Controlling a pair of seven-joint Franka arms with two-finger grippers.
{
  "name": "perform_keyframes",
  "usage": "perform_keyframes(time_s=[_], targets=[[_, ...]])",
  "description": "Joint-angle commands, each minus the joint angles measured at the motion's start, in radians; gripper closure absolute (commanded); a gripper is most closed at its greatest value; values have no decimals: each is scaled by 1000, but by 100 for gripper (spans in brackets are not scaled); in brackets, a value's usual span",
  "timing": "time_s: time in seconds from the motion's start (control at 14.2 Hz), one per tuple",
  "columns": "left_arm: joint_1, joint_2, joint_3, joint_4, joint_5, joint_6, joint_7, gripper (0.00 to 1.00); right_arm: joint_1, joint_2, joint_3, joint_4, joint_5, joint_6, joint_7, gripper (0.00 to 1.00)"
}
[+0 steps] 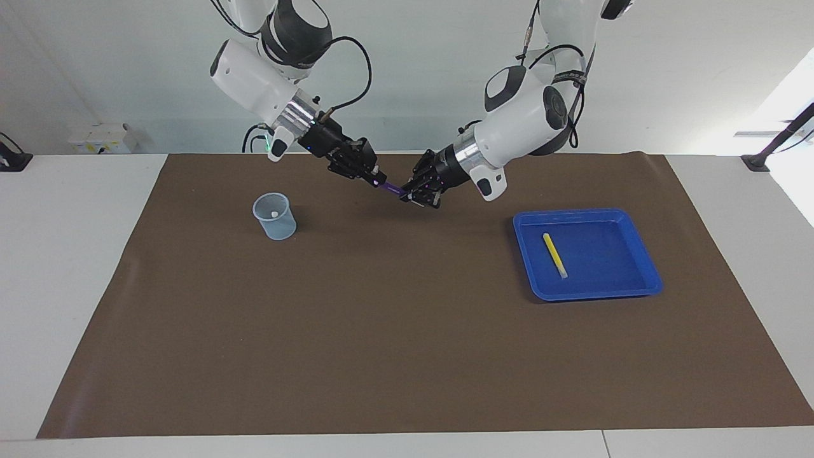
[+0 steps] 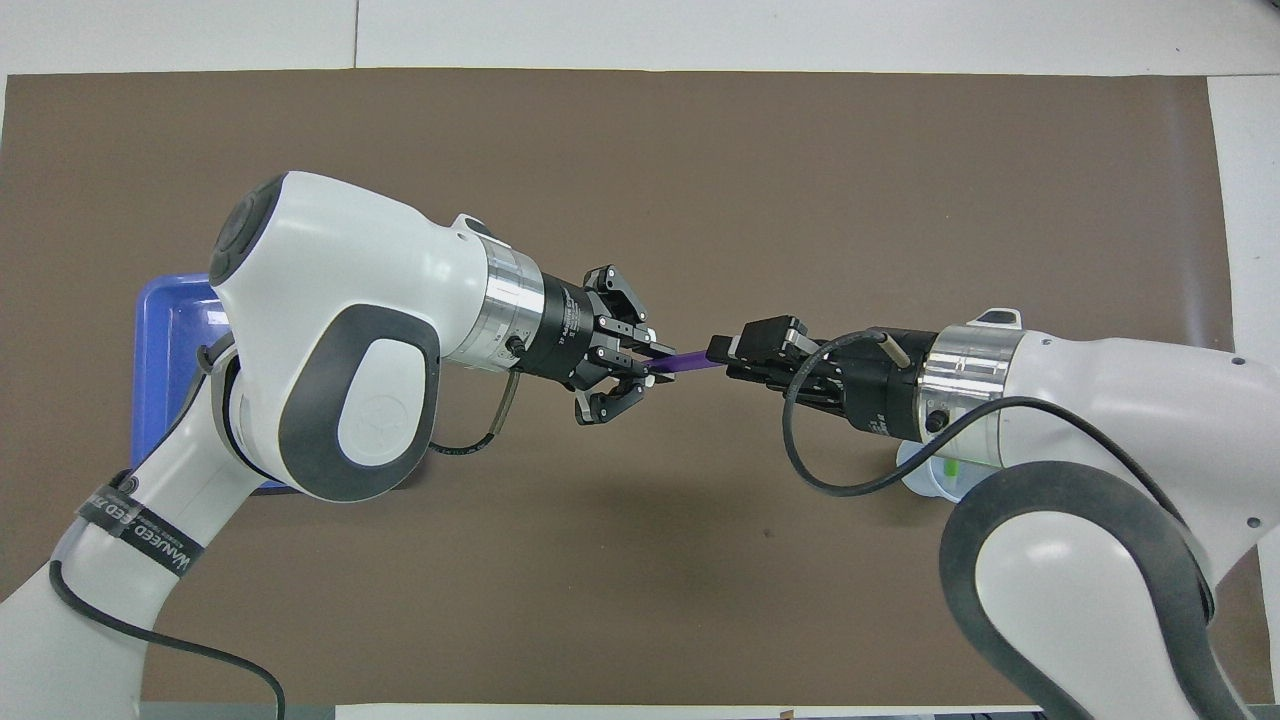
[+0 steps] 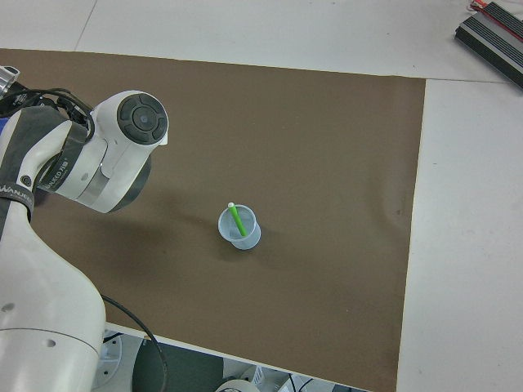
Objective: Transfer and insert pens with both arms
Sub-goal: 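Carry the purple pen into the cup while the left gripper releases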
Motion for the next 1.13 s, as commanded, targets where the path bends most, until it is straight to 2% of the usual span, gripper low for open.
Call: perform_keyframes(time_s=[0.0, 0.14, 0.28, 0.35, 0.49, 0.63, 0.85, 0.99, 1.06], targets=[[6, -35, -3, -30, -35, 20, -2, 100, -2, -6, 3, -7, 11, -3, 2, 100], [6, -40, -3, -30, -35, 24, -3, 100, -13, -4, 3, -2, -14, -17, -6, 100], [8, -40, -3, -32, -35, 24, 3, 100, -37, -7, -4, 19, -105, -104, -6, 100], [11, -42, -3, -29, -37, 27, 1, 1, -69, -13, -4, 44, -193, -171, -6, 100], [14, -78, -1, -35, -37, 26, 4, 0, -121, -22, -7, 91, -351, -314, -22, 100], [31, -88, 1, -38, -32, 18, 17, 0, -180, -25, -9, 124, -425, -423, -138, 100], [80, -92, 2, -39, -26, -12, 142, 0, -281, -25, -7, 145, -524, -534, -318, 100], [135, -95, 4, -39, -23, -81, 266, 0, -303, -13, -4, 208, -668, -620, -395, 100], [178, -103, 4, -39, -21, -127, 341, 0, -295, -13, -1, 205, -757, -615, -430, 100]])
